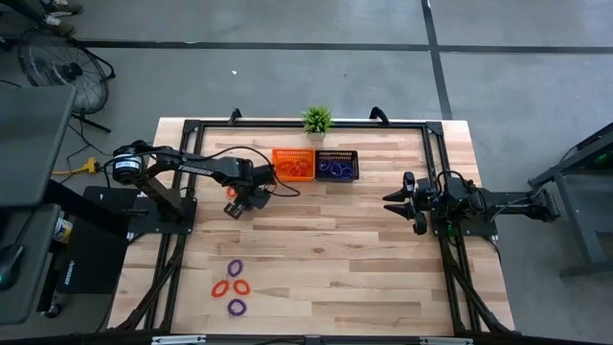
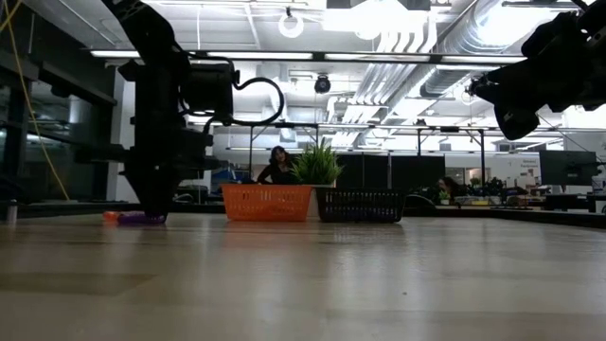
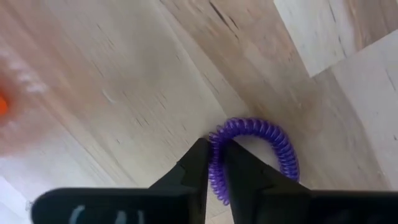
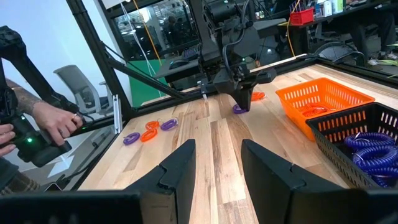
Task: Sort spring keychains into baskets
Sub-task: Put the purple spring keychain into the black basket
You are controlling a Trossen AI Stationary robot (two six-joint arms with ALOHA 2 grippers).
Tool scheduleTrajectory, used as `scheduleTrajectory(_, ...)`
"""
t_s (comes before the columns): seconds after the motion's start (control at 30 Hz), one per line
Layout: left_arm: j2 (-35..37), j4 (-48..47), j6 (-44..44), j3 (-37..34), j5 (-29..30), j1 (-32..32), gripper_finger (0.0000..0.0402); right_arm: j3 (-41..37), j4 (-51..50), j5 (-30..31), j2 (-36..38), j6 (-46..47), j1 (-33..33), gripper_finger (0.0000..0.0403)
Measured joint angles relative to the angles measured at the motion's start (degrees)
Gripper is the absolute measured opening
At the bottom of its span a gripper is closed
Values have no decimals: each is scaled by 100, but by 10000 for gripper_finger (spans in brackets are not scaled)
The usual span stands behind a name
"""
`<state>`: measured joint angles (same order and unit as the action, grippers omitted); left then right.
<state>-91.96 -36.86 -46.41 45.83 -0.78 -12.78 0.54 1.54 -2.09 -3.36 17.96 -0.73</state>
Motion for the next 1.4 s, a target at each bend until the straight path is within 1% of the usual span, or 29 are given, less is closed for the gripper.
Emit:
scheduleTrajectory(0.2, -3, -22, 92, 0, -46, 4, 26, -1, 0, 0, 0, 0, 1, 124)
scheduleTrajectory(0.33, -9, -95, 384, 45, 51, 21, 25, -1, -1, 0, 0, 0, 1, 124)
scheduleTrajectory(0.57, 69, -441, 1084, 416, 57, 24, 23, 0, 0, 0, 0, 0, 0, 124)
scheduleTrajectory(0.73, 452, -508, 1727, 505, 52, 24, 23, -2, 0, 0, 0, 0, 0, 124)
scheduleTrajectory(0.93, 991, -606, 2517, 508, -146, 24, 23, 0, 0, 0, 0, 0, 1, 124)
scheduleTrajectory(1.1, 1324, -103, 3313, 563, -149, 20, 23, 0, -2, -1, 0, 0, 1, 124)
scheduleTrajectory(1.23, 1297, 255, 3716, 877, -140, 4, 23, 0, 0, 0, -2, 0, 2, 124)
scheduleTrajectory(1.3, 1278, 620, 3792, 1125, -128, 4, 23, 0, -1, 0, -4, 0, 1, 124)
scheduleTrajectory(1.4, 973, 1007, 3875, 1487, -46, 4, 23, -1, 0, 0, 4, 0, 1, 124)
